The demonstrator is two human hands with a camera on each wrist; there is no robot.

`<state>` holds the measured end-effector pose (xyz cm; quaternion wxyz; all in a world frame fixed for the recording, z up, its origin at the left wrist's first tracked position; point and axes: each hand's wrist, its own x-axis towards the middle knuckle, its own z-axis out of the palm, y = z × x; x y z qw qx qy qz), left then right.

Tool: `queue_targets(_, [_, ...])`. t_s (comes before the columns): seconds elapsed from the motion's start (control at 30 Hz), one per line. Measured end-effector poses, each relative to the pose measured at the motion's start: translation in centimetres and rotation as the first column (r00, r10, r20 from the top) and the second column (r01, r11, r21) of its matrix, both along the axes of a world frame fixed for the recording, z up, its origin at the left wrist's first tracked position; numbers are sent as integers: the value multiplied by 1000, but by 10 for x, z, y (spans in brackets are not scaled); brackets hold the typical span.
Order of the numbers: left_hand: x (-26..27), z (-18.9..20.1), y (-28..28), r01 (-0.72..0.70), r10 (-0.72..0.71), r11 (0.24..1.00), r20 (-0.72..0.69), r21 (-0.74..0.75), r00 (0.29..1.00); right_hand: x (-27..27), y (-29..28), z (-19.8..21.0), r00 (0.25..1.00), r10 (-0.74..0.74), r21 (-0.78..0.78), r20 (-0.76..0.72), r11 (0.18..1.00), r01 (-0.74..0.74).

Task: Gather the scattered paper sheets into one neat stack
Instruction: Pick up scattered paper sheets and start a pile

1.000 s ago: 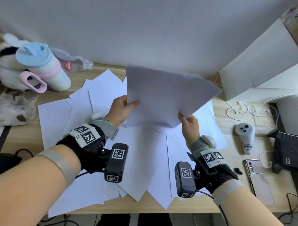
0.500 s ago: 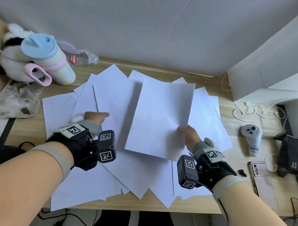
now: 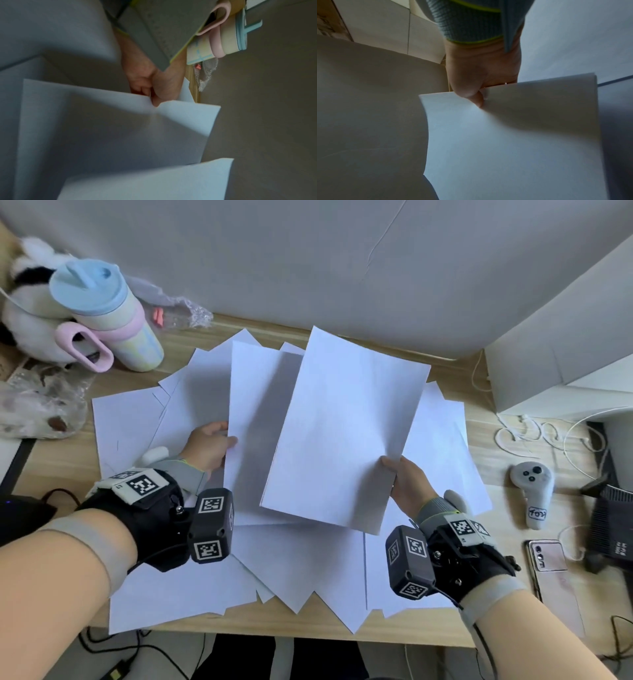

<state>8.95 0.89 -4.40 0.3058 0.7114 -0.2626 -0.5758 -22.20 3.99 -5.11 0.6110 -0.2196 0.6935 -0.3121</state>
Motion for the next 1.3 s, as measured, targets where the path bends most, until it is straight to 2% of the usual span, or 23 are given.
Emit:
queue_targets(0.23, [-21, -7, 14, 153, -137, 980, -134, 125, 982, 7, 7, 5, 985, 166, 42, -52, 986, -164])
queue_targets(0.37, [-40, -7, 14, 112, -62, 973, -235, 204, 970, 8, 19, 1, 969, 234, 56, -82, 972, -230])
queue_targets(0.4, [-46, -7, 15, 135, -85, 968, -228, 211, 970, 8, 23, -1, 965, 245, 61, -96, 969, -240])
queue_targets(0.5, [-55, -15, 20, 339, -337, 931, -32, 135, 941, 8, 32, -6, 963, 258, 59, -70, 965, -255])
queue_targets(0.57, [-57, -19, 23, 372, -380, 919, 48, 130, 924, 6, 34, -8, 972, 218, 61, -87, 975, -214])
queue_targets(0.63, [-53, -20, 21, 322, -338, 938, 126, 132, 933, -2, 34, -16, 980, 97, 57, -171, 994, -88])
queue_targets(0.7, [-45, -21, 16, 240, -264, 961, 184, 139, 947, -18, 33, -24, 933, 12, 57, -360, 998, 9])
queue_targets(0.8, [-32, -23, 8, 223, -268, 954, 240, 200, 933, -48, 36, -25, 748, 17, 149, -663, 983, 109])
queue_targets(0.87, [-27, -25, 8, 255, -316, 931, 233, 260, 920, -64, 40, -25, 635, 98, 253, -766, 954, 158])
queue_targets(0.9, [-28, -26, 9, 264, -326, 924, 209, 277, 922, -71, 42, -26, 619, 113, 281, -777, 942, 181])
queue_targets(1.07, [-57, -31, 17, 311, -356, 904, 114, 292, 928, -86, 53, -30, 669, 8, 264, -744, 922, 283])
queue_targets(1.2, [-89, -30, 21, 347, -392, 888, 101, 303, 914, -93, 55, -30, 663, -82, 177, -744, 933, 314])
queue_targets(1.3, [-105, -27, 23, 420, -477, 852, 132, 313, 869, -98, 58, -31, 765, -127, 134, -632, 954, 269])
